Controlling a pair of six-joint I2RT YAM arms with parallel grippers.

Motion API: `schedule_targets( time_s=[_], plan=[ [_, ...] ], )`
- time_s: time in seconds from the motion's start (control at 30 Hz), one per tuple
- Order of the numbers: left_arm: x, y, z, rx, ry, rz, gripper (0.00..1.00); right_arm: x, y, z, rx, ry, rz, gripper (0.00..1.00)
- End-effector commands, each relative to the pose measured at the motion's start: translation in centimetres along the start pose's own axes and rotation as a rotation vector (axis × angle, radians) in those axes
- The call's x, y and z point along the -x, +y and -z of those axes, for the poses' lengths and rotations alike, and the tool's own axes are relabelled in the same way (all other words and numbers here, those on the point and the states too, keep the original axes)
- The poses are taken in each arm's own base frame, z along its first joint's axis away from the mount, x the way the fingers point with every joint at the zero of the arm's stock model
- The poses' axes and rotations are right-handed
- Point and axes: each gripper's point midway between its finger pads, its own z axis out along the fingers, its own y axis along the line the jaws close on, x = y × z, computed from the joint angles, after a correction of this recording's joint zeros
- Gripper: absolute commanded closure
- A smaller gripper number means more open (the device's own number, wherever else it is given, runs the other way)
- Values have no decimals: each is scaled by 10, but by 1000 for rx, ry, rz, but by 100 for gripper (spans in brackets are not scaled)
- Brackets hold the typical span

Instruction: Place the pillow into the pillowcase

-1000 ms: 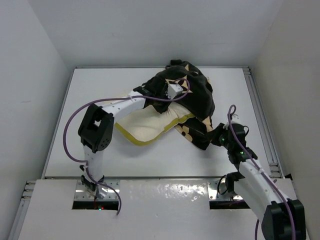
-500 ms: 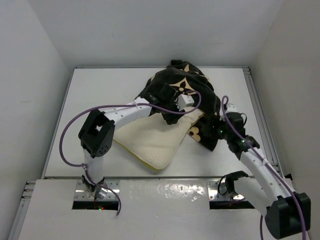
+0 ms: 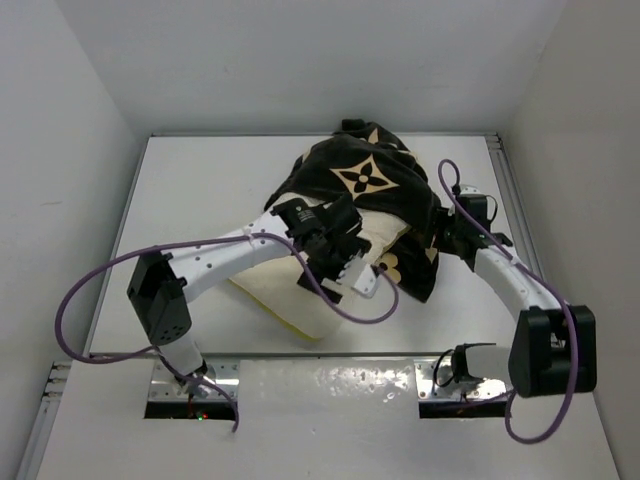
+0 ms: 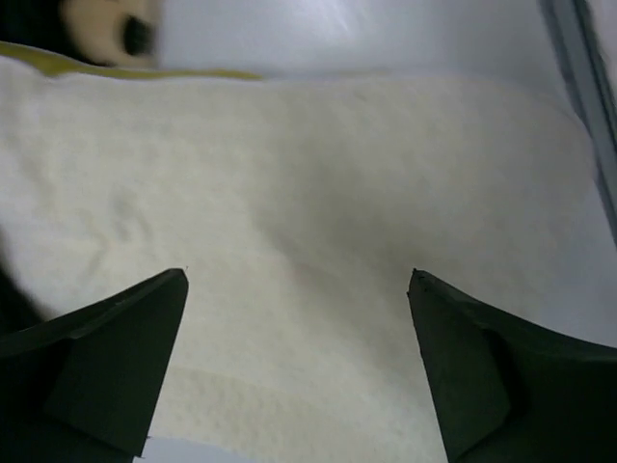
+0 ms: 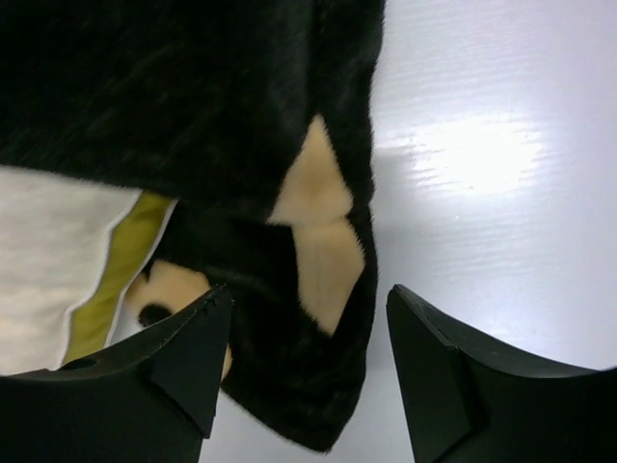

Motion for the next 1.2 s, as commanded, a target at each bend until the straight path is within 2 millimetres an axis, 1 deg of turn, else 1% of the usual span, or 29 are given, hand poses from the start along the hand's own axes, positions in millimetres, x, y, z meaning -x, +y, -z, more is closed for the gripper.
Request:
schedule_targets(
  time_s=[0.0,0.03,0.07,0.13,0.17,0.23,0.37,0.4,0.43,0.47,0.5,0.53,0.57,0.6,0.63,0.67,0.7,0.73,0.8,0.83,0.87,0.9,0.93,0.97,1.0,1.03,1.07,1.1,1.17],
  plan=[
    [-42,-71,5,-305,104,-285,0,34,0,-19,13,-68,32,35],
    [-48,-79,-1,-339,118,-319,0,38,1,-24,16,-78,41,34],
    [-61,-94,-11,-390,140,-312,0,36,2,-29,22,-71,40,34],
    [-68,-96,-25,-380,154,-304,0,34,0,-43,19,-68,15,35],
    [-77,-102,-33,-384,173,-311,0,34,-3,-47,16,-71,-2,37],
    [-81,-108,-38,-387,166,-331,0,38,-5,-58,20,-95,-33,40],
    [-67,-118,-52,-395,73,-268,0,42,2,-72,58,-100,-31,49],
    [-64,-111,-61,-357,61,-255,0,39,4,-74,62,-96,-27,51],
    [-66,-110,-67,-328,69,-202,0,41,6,-76,70,-115,-28,60],
    [-75,-103,-83,-261,95,-181,0,39,5,-78,71,-117,-29,66],
    [-83,-104,-91,-229,128,-100,0,37,3,-78,64,-113,-34,82],
    [-104,-111,-103,-220,203,-59,0,35,3,-77,60,-110,-34,90],
    [-109,-102,-112,-160,220,-38,0,35,2,-76,57,-109,-36,98],
    [-119,-105,-116,-153,241,15,4,31,0,-75,47,-107,-43,100],
    [-126,-110,-122,-162,255,42,9,30,0,-73,47,-104,-42,100],
    [-127,-108,-125,-151,243,96,36,32,1,-69,46,-110,-38,100],
    [-121,-95,-125,-127,212,148,65,29,3,-66,43,-97,-27,100],
    [-119,-91,-126,-124,200,200,100,26,13,-63,61,-90,-2,100],
    [-112,-74,-117,-96,148,338,100,32,18,-53,34,-106,67,100],
    [-94,-52,-103,-89,75,378,100,33,31,-48,45,-106,113,100],
    [-94,-39,-90,-76,44,462,100,45,39,-37,44,-123,154,100],
    [-71,2,-65,-15,-51,468,100,53,47,-31,49,-137,178,100],
    [-68,11,-47,-17,-68,508,100,61,62,-23,76,-155,202,100],
    [-74,29,-28,25,-88,566,100,66,70,-15,94,-151,221,100],
    [-63,67,4,127,-134,556,100,97,88,4,134,-221,245,100],
    [-65,75,21,153,-132,573,100,105,109,16,183,-237,278,100],
    [-71,87,37,199,-132,597,100,106,115,25,192,-218,305,100],
    [-69,105,61,272,-145,592,100,133,131,45,221,-274,327,100],
    [-74,111,78,317,-148,614,100,141,160,69,295,-296,365,100]
  ],
)
